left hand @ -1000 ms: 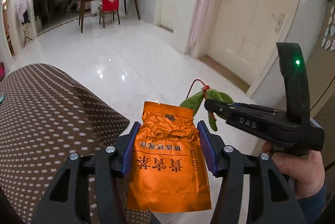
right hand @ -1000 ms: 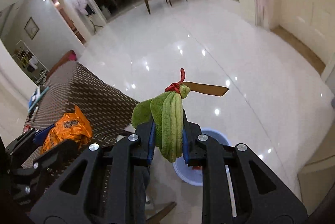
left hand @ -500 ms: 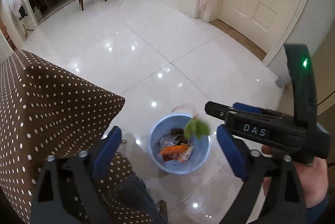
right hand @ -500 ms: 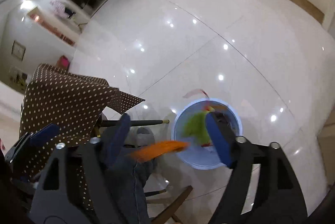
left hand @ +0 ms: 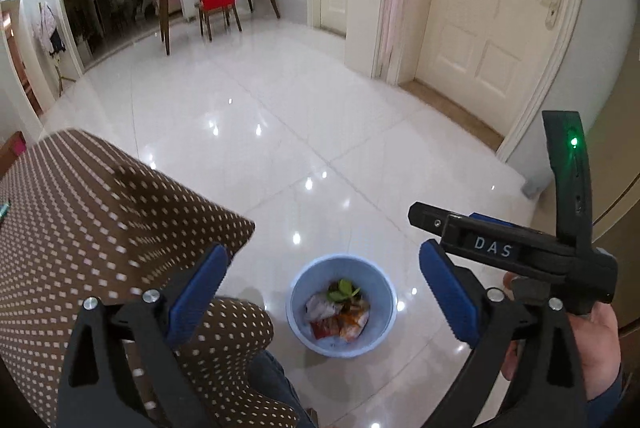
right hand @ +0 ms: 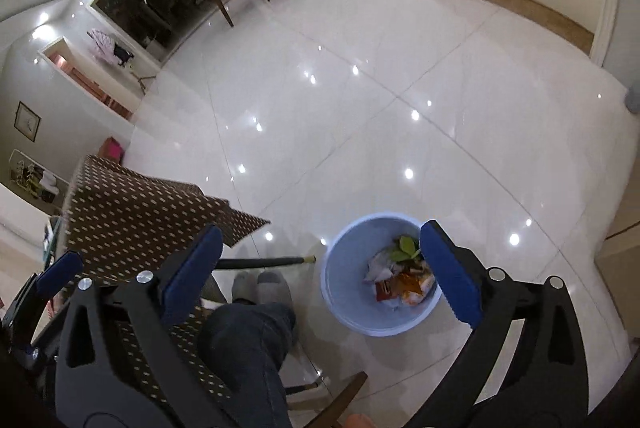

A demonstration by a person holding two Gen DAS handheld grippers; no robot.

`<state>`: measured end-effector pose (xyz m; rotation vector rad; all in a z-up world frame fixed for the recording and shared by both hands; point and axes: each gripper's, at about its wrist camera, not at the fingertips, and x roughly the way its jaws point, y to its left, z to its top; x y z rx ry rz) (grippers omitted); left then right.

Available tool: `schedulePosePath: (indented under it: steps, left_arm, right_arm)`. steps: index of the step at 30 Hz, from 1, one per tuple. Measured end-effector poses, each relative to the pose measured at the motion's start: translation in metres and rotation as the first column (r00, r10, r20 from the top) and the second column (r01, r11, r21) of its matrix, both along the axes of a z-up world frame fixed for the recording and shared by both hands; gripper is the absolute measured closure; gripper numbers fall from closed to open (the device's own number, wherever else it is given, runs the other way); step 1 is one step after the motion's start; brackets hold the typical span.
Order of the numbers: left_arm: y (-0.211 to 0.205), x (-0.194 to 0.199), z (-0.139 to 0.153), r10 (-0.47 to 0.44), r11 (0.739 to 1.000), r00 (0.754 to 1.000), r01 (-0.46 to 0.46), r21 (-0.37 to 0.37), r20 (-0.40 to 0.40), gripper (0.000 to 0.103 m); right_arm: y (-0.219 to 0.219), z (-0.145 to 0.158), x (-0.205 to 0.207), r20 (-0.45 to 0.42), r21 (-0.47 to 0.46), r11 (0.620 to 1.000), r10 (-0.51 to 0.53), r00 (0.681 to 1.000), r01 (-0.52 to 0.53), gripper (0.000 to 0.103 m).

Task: Collect trash
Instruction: 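Move both tools back over the table toward the remaining wrappers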

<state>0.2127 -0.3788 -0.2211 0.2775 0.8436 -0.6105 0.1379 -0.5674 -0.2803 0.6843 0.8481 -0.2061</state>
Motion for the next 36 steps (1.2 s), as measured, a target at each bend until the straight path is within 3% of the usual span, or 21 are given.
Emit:
schedulePosePath:
  steps: [7, 15, 25, 36]
  left_arm:
    - [0.027, -0.020, 0.039, 0.004, 0.997, 0.996, 0.004, -0.081, 0.087, 0.007]
    - [0.075, -0.029, 0.080, 0.060, 0.984, 0.986, -0.032, -0.177, 0.153, 0.007]
    - [0.186, -0.037, 0.119, 0.219, 0.955, 0.943, -0.153, -0.254, 0.253, 0.007]
    - [0.309, -0.039, 0.127, 0.392, 0.907, 0.876, -0.318, -0.277, 0.281, 0.007]
  right_arm:
    - [0.012, 0.059, -0.013, 0.111, -0.057, 0.998, -0.033, 0.993, 0.040, 0.006]
    - [0.047, 0.120, -0.015, 0.200, -0.125, 0.992, 0.013, 0.980, 0.012, 0.006]
    - [0.143, 0.177, 0.013, 0.260, -0.228, 0.961, 0.218, 0.941, -0.159, 0.006]
    - [0.277, 0.191, 0.055, 0.229, -0.308, 0.880, 0.437, 0.870, -0.362, 0.006]
